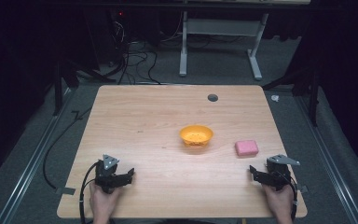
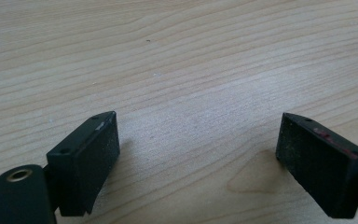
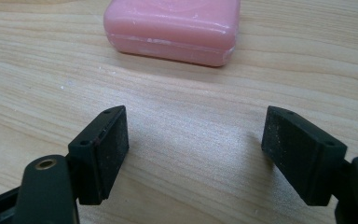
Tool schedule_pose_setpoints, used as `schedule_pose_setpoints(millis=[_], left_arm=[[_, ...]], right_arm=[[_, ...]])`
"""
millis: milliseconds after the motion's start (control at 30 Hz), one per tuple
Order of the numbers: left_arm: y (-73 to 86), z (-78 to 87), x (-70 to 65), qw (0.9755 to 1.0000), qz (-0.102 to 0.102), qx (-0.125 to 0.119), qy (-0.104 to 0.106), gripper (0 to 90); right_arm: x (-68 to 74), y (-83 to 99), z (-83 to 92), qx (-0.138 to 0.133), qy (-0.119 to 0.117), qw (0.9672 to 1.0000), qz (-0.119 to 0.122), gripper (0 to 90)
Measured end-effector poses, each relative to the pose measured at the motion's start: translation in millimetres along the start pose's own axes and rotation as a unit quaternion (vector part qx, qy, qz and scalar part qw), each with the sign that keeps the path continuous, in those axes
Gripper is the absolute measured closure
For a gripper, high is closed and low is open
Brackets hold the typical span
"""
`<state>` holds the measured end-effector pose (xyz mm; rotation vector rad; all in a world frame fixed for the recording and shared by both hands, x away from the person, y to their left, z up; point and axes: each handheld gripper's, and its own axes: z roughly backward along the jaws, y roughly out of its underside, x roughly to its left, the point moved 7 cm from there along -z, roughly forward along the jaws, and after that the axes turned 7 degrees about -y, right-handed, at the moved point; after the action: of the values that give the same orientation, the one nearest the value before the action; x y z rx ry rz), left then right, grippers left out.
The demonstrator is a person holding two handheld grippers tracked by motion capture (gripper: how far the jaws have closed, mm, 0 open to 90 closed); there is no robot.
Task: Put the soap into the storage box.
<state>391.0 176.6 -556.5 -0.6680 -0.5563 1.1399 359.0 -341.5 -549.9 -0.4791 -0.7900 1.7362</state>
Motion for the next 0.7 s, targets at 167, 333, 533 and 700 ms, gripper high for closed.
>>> schedule_pose_setpoints(millis=[167,333,533,700], left_arm=[[-0.2,-0.1,0.0,1.0000,0.000,0.000,0.000,14.3],[-0.1,0.2,-0.2,1.0000,0.001,0.000,0.000,14.8],[-0.2,0.2,-0.2,1.0000,0.000,-0.001,0.000,15.1],[-0.2,0.3,-0.2,1.0000,0.001,-0.001,-0.001,15.3]], right_arm=[[0.0,0.1,0.2,0.000,0.002,1.0000,-0.002,24.6],[-0.2,0.0,0.1,0.000,0.006,1.0000,-0.005,24.5],[0.0,0.1,0.2,0.000,0.004,1.0000,-0.004,24.3],[0.3,0.2,0.3,0.001,0.003,1.0000,-0.005,23.6]])
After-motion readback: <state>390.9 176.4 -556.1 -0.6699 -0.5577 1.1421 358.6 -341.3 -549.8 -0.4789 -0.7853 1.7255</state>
